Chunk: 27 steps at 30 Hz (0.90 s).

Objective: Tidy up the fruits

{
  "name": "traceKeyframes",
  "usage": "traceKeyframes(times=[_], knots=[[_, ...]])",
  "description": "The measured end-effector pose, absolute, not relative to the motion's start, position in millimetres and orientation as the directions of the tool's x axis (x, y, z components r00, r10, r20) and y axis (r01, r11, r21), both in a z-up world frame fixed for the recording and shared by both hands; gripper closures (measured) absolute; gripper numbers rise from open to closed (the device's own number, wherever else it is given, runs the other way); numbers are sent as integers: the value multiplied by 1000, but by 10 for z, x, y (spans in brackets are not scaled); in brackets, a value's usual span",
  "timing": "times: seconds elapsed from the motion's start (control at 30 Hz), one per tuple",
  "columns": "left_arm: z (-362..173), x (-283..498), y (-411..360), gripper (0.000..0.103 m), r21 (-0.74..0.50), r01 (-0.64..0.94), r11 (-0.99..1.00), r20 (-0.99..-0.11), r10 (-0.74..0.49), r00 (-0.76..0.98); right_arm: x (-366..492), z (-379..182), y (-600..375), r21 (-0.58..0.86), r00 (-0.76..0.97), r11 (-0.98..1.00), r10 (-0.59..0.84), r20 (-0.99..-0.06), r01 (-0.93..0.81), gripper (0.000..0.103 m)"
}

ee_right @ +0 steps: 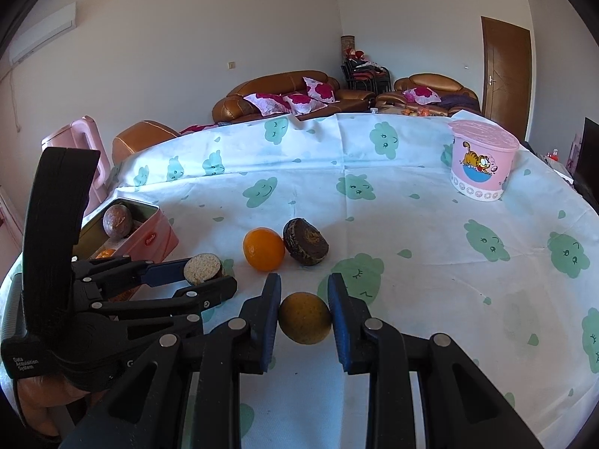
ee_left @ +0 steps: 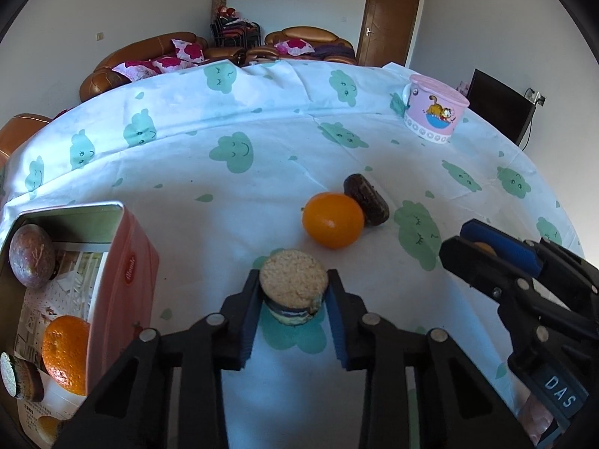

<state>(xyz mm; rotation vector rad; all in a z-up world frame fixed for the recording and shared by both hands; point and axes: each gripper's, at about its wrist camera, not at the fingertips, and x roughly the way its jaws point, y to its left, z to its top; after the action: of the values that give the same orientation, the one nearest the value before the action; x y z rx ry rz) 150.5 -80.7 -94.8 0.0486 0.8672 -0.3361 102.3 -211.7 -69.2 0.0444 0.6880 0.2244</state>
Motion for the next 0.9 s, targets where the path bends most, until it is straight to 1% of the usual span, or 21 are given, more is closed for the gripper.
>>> traceKeyframes(times=[0.23,0.57,0.9], knots=[[-839,1383,-773,68,-84,314,946,-705,-279,652,998,-674,-2116,116,759,973,226,-611,-197,75],[-712,1254,-717,68,-54,286,957,-630,-255,733,914,-612,-2098,110,787,968,249,-565,-227,75],[-658,1175,-657,68,-61,269,961,-586,-253,770,825,-564,-2091,104,810,963,266,-522,-249,75]])
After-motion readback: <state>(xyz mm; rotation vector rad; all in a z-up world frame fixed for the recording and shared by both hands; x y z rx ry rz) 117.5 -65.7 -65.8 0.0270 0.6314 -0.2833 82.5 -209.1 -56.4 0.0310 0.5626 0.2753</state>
